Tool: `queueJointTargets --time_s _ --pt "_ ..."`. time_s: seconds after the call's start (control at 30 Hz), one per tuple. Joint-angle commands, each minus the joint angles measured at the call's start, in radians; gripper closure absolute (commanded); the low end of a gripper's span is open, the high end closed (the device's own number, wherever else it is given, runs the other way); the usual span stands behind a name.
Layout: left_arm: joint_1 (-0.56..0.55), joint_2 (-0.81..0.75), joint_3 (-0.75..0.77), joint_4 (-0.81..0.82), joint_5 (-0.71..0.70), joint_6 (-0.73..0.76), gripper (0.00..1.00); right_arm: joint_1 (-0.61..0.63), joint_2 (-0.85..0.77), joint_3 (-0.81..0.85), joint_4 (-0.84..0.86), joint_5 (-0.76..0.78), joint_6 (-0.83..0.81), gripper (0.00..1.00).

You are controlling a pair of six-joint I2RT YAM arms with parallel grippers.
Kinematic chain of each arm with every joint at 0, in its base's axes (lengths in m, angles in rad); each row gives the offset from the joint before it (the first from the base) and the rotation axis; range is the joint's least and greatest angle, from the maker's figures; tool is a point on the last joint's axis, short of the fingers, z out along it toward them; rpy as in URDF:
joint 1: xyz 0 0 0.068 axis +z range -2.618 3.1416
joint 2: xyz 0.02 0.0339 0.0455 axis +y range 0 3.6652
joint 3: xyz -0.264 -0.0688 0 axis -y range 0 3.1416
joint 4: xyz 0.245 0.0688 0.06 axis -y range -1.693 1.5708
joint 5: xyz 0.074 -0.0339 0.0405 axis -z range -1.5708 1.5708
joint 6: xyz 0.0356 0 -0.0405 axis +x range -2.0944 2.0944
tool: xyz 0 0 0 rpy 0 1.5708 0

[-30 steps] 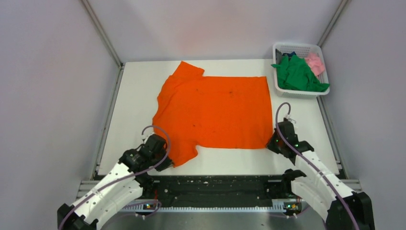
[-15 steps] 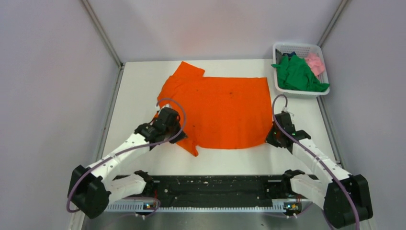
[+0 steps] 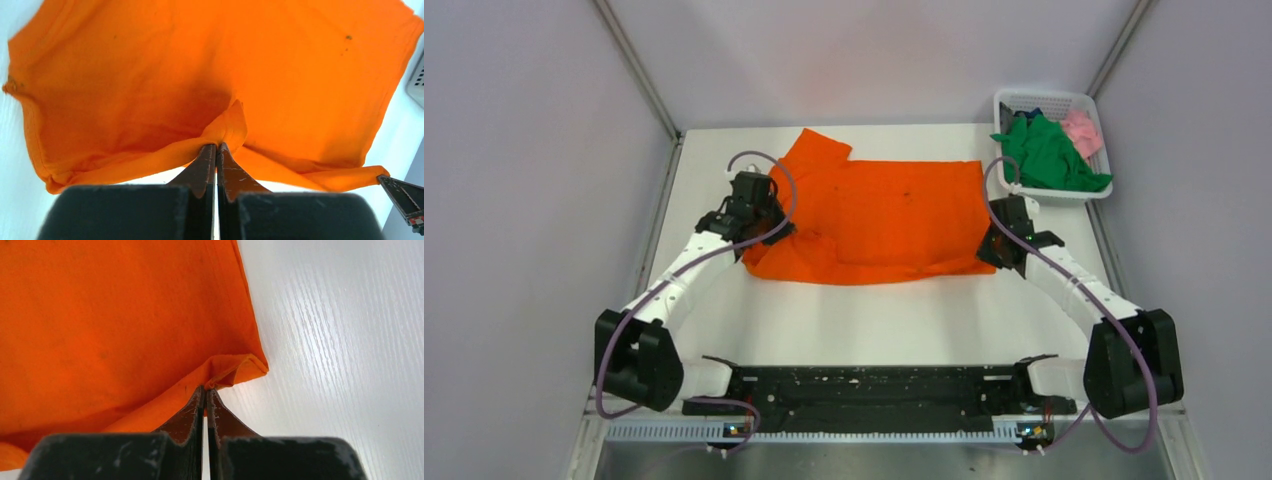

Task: Fold and stack the t-shirts
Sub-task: Fold the flattened tshirt in 1/3 of the way

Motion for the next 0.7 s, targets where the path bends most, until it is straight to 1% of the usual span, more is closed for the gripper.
queueJointTargets --time_s 0.0,0.13,0.17,0.37,0.67 --pt "0.034 0.043 0.105 0.047 0.023 0.074 1.0 -0.024 0.04 0.083 0.017 0.036 -0.033 1.0" --pt "0.061 0.082 0.146 0.06 0.024 0.098 1.0 -0.046 0.072 0.112 0.017 0.041 -0.043 1.0" --pt "0.068 0.092 0.155 0.065 0.054 0.103 1.0 -0.05 0.081 0.12 0.017 0.041 -0.046 1.0" --pt "0.084 0.158 0.229 0.093 0.087 0.156 1.0 -0.058 0.139 0.153 0.02 0.032 -0.059 1.0" --pt "0.1 0.3 0.351 0.073 0.054 0.192 1.0 -0.071 0.206 0.166 0.085 0.029 -0.054 1.0"
